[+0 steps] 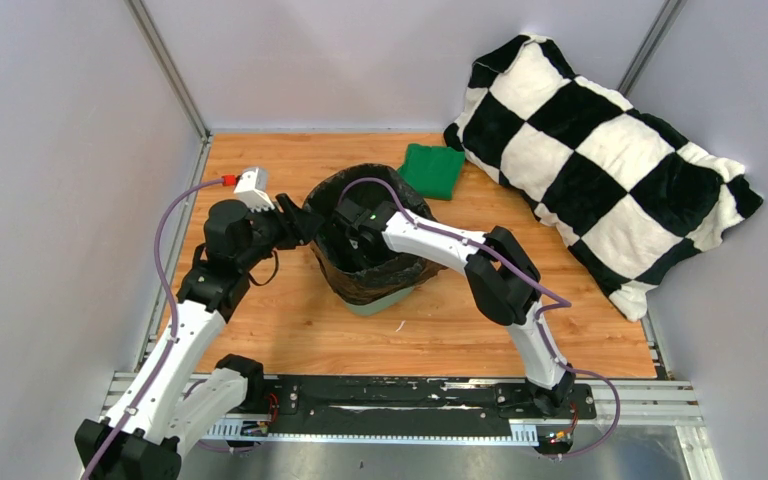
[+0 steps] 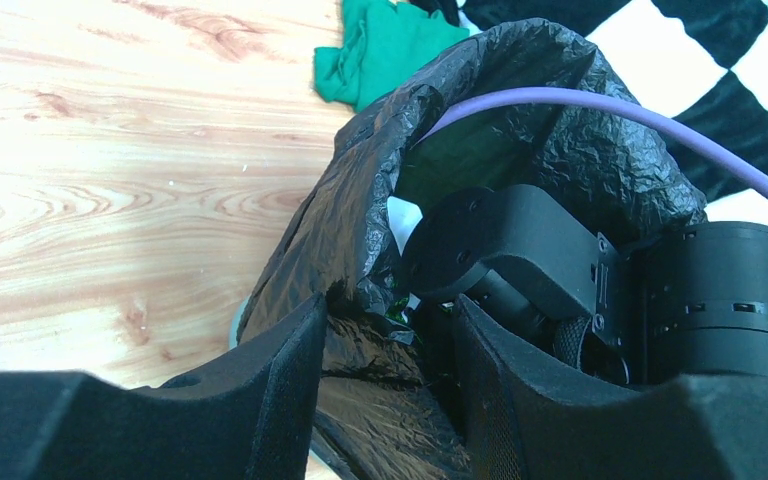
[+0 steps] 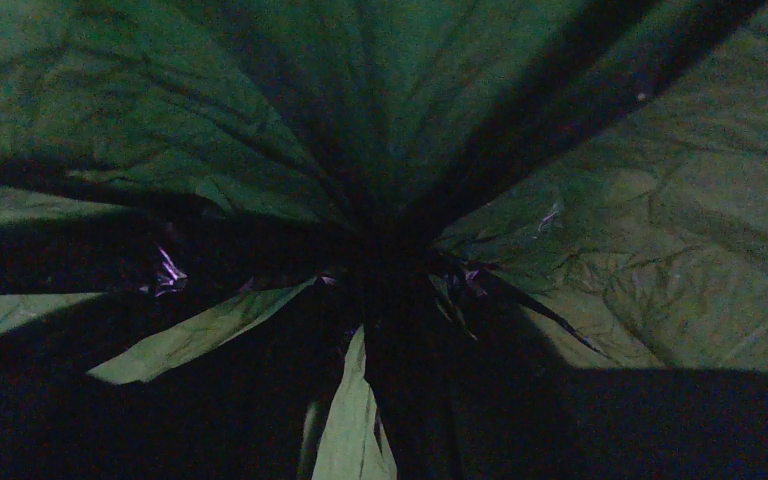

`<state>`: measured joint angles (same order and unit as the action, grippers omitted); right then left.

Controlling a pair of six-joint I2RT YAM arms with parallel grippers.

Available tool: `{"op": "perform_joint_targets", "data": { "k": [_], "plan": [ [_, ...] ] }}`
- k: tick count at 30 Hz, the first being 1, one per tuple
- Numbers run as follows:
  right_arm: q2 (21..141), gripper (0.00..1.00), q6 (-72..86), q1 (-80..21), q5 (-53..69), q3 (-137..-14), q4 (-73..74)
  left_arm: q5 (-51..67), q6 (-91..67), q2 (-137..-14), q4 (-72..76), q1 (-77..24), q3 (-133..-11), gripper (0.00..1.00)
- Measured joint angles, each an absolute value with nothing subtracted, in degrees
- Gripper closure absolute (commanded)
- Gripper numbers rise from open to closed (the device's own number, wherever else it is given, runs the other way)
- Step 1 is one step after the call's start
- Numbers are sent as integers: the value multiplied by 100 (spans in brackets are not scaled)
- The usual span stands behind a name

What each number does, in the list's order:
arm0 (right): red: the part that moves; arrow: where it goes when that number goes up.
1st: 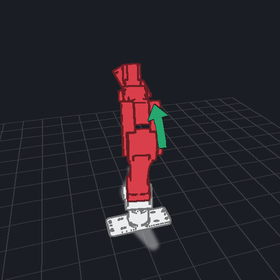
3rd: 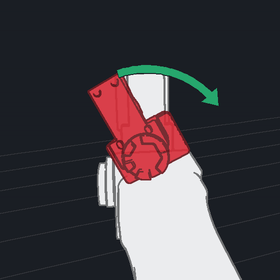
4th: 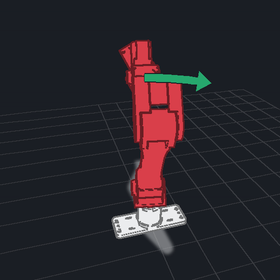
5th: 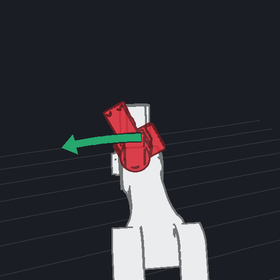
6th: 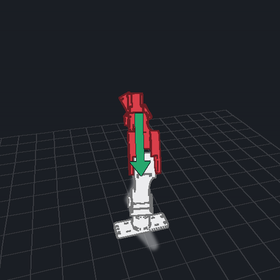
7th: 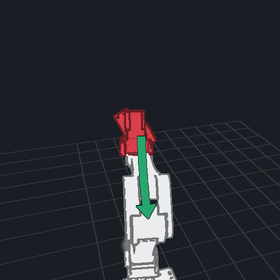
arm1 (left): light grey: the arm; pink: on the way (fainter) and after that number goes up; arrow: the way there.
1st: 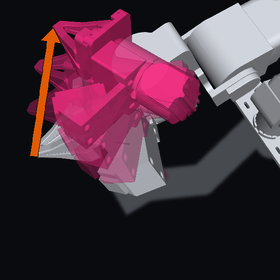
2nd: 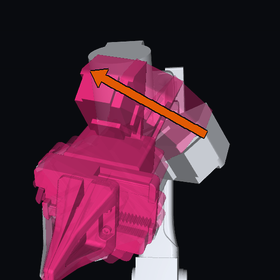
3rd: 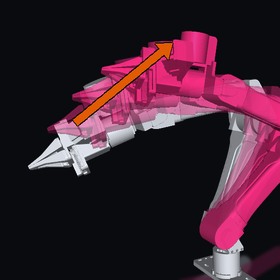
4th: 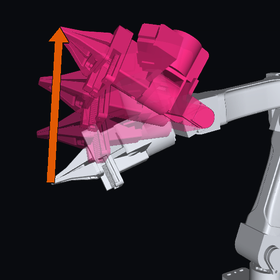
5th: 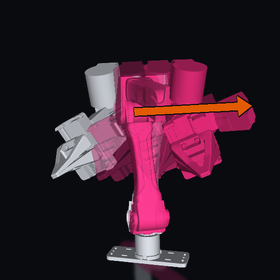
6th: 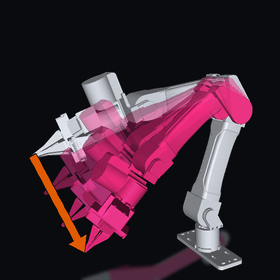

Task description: Put the trash bags into the trash bin

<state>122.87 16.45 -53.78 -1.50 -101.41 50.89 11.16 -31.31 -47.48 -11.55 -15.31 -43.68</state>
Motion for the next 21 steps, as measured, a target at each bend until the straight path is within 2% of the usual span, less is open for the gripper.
{"op": "perform_joint_targets", "data": {
  "k": [14,21],
  "plan": [
    [12287,75,1645,-5378,-150,-9950,5111,1033,-3157,-4860,-1116,-1551,-4377,51],
    [12287,76,1656,-5415,-167,-9948,5107,985,-3170,-4930,-1109,-1551,-4405,51]
  ]
}}
